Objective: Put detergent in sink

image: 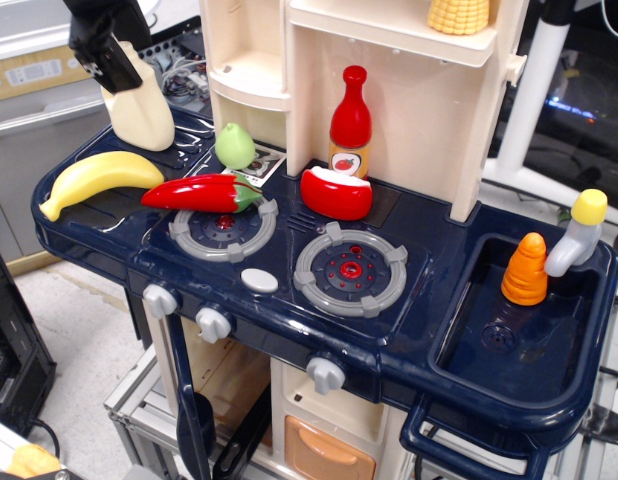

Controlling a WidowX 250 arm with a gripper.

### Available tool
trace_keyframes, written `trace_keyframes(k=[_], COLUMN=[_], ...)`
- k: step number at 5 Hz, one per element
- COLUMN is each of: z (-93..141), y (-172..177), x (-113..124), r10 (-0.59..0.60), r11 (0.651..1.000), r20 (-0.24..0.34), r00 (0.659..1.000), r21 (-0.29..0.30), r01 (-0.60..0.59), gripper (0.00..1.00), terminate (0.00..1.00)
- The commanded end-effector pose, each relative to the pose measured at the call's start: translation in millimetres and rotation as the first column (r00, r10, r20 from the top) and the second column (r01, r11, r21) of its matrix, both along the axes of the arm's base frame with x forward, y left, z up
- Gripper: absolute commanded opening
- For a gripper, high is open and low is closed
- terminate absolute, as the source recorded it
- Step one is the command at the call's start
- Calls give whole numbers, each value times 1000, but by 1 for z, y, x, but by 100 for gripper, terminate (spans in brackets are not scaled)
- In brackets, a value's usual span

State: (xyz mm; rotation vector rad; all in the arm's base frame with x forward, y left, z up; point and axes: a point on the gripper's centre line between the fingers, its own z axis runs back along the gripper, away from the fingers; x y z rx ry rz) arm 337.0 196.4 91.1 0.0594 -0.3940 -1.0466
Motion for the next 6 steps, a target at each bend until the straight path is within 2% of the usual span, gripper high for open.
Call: trace_keyframes(k=[1, 2, 3, 4, 5, 6], z=[-11, -21, -14, 8, 31, 62], y=[0, 1, -6, -21, -32, -56], x=[6, 9, 6, -5, -16, -35], r10=[16, 31, 98, 192, 282, 437], r11=[999, 998, 992, 981, 959, 899], r20=[58, 68, 29, 11, 0, -15], r00=[998, 997, 995, 981, 960, 899], r21=[-39, -63, -84, -40, -40, -36], r01=[-14, -27, -95, -192, -281, -437], gripper=[100, 0, 0, 0, 0, 0], terminate=[0, 0, 0, 0, 0, 0])
